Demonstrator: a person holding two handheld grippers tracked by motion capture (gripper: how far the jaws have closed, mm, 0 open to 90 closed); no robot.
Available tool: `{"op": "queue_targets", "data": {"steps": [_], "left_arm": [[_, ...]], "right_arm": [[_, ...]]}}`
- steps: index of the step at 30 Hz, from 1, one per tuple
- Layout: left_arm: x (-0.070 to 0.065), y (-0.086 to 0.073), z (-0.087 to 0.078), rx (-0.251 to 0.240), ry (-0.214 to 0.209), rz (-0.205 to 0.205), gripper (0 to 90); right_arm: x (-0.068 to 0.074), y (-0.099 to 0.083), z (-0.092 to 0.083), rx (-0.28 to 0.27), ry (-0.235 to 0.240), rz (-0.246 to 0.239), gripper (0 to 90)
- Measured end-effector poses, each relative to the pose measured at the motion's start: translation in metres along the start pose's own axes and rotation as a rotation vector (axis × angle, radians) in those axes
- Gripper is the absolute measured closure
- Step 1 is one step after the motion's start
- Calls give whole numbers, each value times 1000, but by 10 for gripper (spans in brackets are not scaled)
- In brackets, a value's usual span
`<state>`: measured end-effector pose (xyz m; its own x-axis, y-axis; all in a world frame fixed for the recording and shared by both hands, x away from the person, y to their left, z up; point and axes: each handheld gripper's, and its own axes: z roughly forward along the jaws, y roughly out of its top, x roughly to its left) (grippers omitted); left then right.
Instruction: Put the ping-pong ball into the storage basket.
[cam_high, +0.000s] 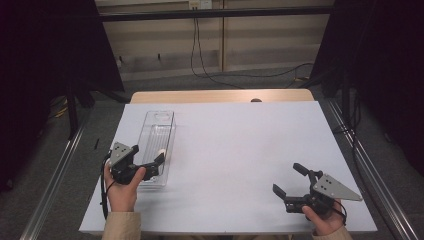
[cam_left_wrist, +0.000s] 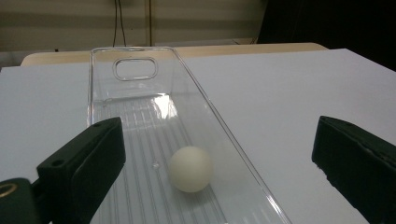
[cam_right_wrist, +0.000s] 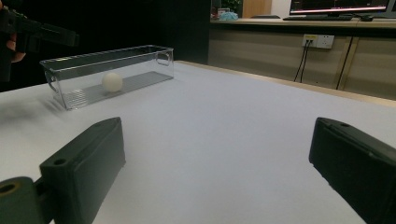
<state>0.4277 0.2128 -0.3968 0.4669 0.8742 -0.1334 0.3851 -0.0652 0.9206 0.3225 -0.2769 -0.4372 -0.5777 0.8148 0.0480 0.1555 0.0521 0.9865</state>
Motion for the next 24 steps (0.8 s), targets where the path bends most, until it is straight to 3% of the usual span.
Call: {"op": "queue_targets", "data": {"steps": [7,24], "left_arm": [[-2,-3,-3,-8,-2,18,32],[2,-10,-22,-58,-31,13,32]], "right_arm": [[0,0,0,-2,-2,1,30],[0,0,0,-7,1,-6,30]]}}
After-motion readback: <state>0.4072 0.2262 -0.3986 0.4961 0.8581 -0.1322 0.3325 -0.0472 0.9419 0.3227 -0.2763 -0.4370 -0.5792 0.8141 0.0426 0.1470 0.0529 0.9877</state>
